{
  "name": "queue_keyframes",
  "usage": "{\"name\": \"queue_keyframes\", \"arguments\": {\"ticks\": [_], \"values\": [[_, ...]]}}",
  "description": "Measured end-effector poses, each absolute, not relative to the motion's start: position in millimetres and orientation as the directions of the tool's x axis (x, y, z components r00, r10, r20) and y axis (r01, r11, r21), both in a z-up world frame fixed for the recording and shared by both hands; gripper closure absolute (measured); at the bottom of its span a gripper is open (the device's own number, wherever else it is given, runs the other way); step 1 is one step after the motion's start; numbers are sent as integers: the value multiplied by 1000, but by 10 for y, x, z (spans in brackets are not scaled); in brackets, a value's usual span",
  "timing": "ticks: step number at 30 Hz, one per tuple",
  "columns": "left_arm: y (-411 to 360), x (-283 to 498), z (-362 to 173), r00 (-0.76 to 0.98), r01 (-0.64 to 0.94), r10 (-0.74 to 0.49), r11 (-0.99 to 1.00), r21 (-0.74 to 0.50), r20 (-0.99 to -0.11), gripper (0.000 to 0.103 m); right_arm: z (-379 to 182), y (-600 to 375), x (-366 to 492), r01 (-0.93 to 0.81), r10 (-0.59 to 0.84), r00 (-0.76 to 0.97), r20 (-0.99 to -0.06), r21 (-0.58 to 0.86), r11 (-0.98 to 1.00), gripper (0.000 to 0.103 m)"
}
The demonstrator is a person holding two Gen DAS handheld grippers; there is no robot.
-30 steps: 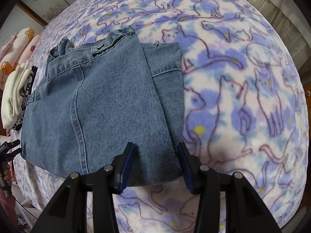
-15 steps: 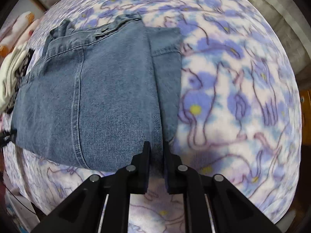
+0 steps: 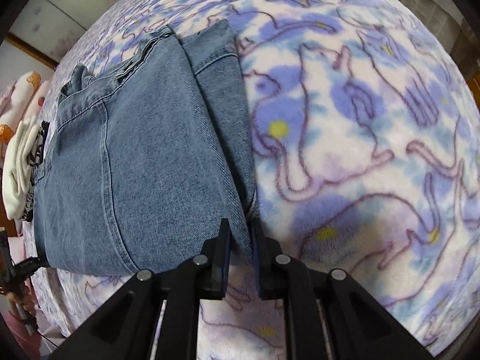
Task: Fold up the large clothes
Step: 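Grasp the folded jacket edge with both tools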
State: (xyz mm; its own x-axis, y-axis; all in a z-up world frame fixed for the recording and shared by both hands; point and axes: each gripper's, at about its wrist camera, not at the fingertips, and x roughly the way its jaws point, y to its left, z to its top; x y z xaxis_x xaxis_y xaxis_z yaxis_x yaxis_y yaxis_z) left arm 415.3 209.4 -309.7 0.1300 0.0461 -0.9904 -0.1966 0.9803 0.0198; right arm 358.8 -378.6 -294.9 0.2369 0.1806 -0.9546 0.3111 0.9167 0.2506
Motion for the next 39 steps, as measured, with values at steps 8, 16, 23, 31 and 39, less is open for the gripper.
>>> {"name": "queue_keyframes", "arguments": {"ticks": [8,16,23,31,39], "values": [[1836,3870,-2661,290,-135,140,985,105,-947,70,-2478,-3487,3500,149,16,294,-956,62,987,86],[1258,3813,-2000,398,-94,-43,992,-88,-916,47,-1916,-2839,3309,26,49,458,-888,68,997,84],[472,3841,-2147,298,44,-316,947,-318,-901,62,-1950,-2026,3366,-98,287,493,-821,276,956,84],[196,3904,-2797,175,-55,-438,890,-453,-882,91,-2547,-1651,3522,-148,421,386,-821,395,907,103],[52,4012,-3268,174,-183,-376,896,-406,-910,94,-3001,-1787,3704,-39,510,360,-781,534,845,103]]}}
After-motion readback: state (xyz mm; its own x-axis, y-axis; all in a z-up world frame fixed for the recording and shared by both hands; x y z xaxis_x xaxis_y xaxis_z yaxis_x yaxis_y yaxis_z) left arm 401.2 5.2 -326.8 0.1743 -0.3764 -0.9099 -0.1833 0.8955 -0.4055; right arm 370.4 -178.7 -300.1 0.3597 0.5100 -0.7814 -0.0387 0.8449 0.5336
